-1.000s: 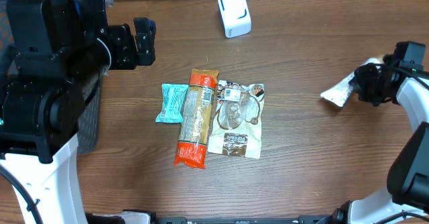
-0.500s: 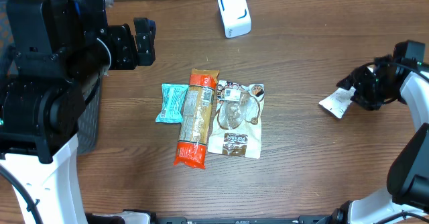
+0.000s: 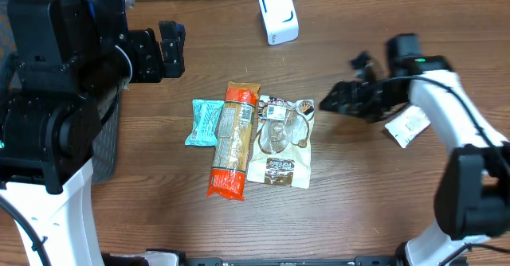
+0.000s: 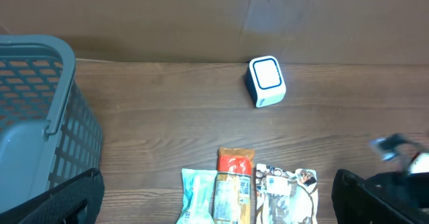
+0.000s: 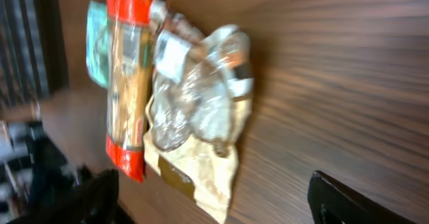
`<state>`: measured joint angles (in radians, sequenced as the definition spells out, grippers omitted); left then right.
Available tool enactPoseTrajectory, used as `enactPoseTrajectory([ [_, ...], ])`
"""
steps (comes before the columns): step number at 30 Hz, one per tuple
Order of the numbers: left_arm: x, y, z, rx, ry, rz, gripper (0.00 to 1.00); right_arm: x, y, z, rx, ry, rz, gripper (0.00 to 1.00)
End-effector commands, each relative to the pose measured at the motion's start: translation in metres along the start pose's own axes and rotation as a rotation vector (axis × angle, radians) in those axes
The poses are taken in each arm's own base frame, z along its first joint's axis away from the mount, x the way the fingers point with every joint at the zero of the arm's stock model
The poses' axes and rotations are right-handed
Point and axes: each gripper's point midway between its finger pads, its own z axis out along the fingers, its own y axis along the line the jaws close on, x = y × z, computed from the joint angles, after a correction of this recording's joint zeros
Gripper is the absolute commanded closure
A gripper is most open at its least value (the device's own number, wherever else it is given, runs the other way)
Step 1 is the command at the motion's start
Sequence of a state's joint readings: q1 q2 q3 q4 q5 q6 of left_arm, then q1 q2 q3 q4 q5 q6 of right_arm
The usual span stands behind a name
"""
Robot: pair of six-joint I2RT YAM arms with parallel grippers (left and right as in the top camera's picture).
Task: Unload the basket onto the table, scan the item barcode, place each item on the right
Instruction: 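Reach the right gripper to the clear snack bag and grasp it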
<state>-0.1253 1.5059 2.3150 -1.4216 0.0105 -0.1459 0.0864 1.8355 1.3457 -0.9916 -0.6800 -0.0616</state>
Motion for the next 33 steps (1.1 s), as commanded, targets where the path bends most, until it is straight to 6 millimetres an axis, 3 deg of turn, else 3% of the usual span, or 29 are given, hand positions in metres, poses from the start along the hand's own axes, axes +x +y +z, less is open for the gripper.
enactPoseTrajectory([
  [1,-0.001,0.001,0.003,-0.009,0.001,0.020,0.00,0.014,0.007,0.032,-0.026,0.097,-0.027,0.08],
  [6,0.000,0.001,0.003,-0.009,0.002,0.020,0.00,0.029,-0.002,0.061,-0.054,0.193,0.026,0.08],
  [12,0.000,0.001,0.003,-0.009,0.002,0.020,0.00,0.033,-0.016,0.079,-0.063,0.230,0.063,0.08],
  [22,0.000,0.001,0.003,-0.009,0.002,0.020,0.00,0.025,0.019,0.114,-0.112,0.218,0.086,0.11],
  [29,0.000,0.001,0.003,-0.009,0.002,0.020,0.00,0.023,0.036,0.173,-0.069,0.209,0.234,0.24],
  [33,0.000,0.001,0.003,-0.009,0.002,0.020,0.00,0.029,0.046,0.189,-0.074,0.219,0.235,0.44],
])
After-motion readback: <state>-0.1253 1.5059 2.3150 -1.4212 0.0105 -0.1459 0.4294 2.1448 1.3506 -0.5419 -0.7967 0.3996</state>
